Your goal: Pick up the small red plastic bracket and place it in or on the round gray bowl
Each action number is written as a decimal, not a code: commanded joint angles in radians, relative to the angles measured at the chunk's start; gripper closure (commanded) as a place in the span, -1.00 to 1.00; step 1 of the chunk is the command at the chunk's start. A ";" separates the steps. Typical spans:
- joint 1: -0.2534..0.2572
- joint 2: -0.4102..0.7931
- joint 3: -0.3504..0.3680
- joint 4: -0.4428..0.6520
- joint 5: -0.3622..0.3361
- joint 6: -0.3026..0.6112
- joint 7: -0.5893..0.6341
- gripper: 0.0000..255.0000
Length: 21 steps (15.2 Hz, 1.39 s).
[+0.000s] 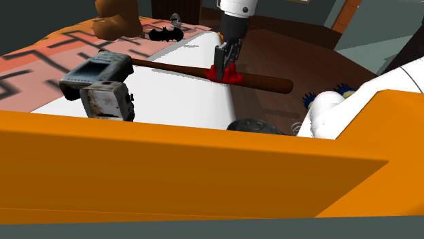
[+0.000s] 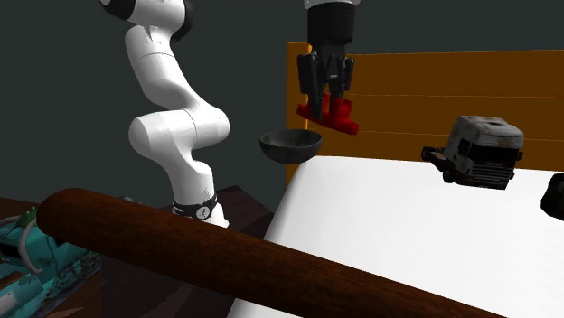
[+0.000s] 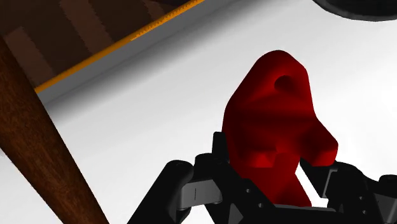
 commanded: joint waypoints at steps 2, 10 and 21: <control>0.029 -0.094 0.032 -0.063 0.033 -0.027 0.045 1.00; 0.121 -0.304 0.136 -0.160 0.142 -0.124 0.187 1.00; 0.184 -0.410 0.223 -0.282 0.233 -0.096 0.262 1.00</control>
